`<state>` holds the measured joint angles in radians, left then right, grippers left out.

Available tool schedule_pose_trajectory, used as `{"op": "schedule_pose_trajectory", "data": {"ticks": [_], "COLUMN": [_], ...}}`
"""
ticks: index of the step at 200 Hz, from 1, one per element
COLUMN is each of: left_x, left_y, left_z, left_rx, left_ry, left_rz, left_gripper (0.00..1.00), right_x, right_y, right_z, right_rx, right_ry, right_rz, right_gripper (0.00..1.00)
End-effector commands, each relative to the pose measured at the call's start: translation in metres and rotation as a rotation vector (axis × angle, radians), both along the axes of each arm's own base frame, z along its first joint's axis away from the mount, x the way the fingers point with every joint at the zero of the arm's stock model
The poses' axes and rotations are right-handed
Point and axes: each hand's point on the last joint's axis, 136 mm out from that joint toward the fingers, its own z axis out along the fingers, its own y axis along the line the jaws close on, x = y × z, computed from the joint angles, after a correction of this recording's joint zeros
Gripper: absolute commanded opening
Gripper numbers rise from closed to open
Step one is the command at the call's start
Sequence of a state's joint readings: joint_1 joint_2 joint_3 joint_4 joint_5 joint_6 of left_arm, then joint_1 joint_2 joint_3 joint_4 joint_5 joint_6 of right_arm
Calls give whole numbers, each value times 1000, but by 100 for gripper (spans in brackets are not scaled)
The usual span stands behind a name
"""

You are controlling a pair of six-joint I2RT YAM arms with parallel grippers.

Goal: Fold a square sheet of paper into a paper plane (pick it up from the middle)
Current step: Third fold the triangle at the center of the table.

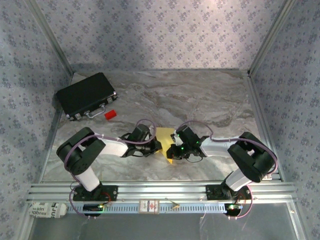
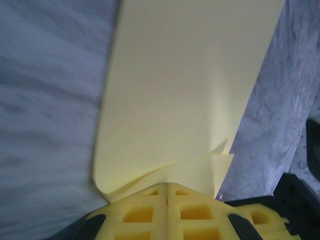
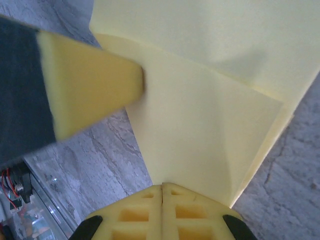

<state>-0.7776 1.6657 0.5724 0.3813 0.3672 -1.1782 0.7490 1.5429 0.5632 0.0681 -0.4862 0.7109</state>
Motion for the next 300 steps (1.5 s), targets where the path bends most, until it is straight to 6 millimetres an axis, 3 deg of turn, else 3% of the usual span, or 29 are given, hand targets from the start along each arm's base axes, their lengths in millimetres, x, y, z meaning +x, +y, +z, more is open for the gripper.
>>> {"op": "schedule_pose_trajectory", "data": {"ticks": [1, 48, 79, 131, 165, 206, 255, 300], "left_x": [13, 35, 37, 45, 30, 18, 20, 10], "left_y": [36, 57, 61, 49, 19, -6, 11, 17], "left_z": [-17, -14, -12, 30, 44, 24, -4, -17], "left_rx": [119, 155, 151, 64, -11, -34, 135, 134], "left_ry": [20, 33, 40, -69, -96, -50, -10, 37], "left_rz": [91, 128, 129, 119, 32, -28, -38, -40], "left_gripper": [0, 1, 0, 6, 6, 5, 3, 0], "right_x": [-19, -18, -16, -11, -8, -8, -3, 14], "right_y": [-35, -33, -31, -28, -28, -30, -26, 0], "right_z": [-31, -28, -25, -22, -21, -21, -10, 31], "right_rx": [-159, -147, -135, -128, -129, -131, -100, 38], "right_ry": [75, 67, 56, 61, 43, 39, 18, -39], "right_rz": [-24, -13, 0, 15, 34, 26, 31, 23], "right_gripper": [0, 0, 0, 0, 0, 0, 0, 0]}}
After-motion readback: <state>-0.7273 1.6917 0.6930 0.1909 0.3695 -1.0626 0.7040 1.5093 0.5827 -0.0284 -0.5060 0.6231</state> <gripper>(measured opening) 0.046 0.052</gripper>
